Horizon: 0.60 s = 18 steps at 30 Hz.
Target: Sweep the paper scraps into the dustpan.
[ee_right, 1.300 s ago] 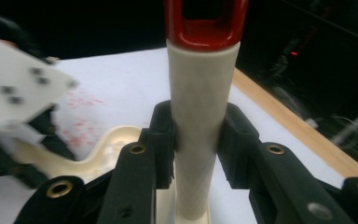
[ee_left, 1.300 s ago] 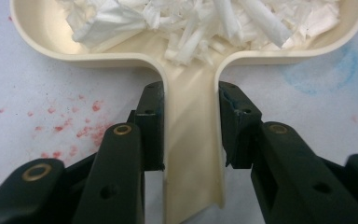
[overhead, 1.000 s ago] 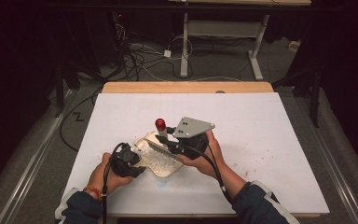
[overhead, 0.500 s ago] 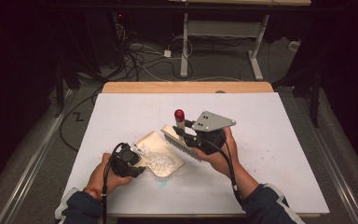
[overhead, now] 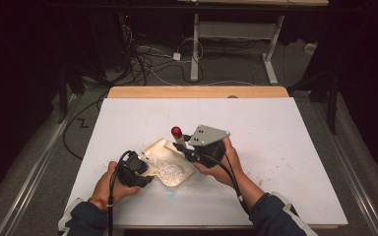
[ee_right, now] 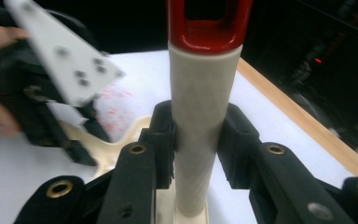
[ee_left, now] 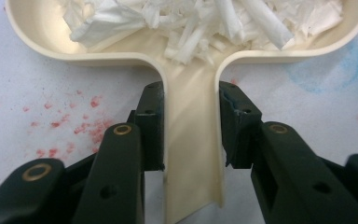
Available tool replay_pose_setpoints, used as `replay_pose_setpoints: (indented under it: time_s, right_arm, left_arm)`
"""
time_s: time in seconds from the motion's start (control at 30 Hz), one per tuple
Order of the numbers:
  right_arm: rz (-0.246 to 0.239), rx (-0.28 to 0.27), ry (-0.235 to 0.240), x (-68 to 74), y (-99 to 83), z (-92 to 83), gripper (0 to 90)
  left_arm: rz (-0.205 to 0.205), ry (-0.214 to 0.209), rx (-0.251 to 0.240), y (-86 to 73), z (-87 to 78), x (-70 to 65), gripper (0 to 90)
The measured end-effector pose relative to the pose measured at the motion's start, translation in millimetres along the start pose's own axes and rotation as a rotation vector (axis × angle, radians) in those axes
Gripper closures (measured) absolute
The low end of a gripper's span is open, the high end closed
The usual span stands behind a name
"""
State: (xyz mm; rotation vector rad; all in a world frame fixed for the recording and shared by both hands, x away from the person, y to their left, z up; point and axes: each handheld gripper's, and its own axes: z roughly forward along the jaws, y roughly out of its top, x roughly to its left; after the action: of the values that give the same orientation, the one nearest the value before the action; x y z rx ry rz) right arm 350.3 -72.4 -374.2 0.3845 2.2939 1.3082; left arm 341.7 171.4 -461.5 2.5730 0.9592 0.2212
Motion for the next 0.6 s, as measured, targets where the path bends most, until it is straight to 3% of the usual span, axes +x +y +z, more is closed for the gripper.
replay_pose_setpoints:
  time_s: [0.13,0.37,0.6]
  right_arm:
    - [0.006,-0.033,0.031,3.7,6.6,-12.6,70.2]
    - [0.041,-0.064,0.005,-1.5,8.6,-45.0,70.2]
    - [0.078,-0.060,-0.036,-11.8,-6.4,-76.6,70.2]
  left_arm:
    - [-0.005,-0.004,-0.003,-0.7,0.2,0.4,63.4]
    - [-0.019,-0.005,-0.007,-1.3,0.1,0.4,63.5]
    - [-0.030,-0.001,-0.015,-1.3,-1.1,-1.5,63.4]
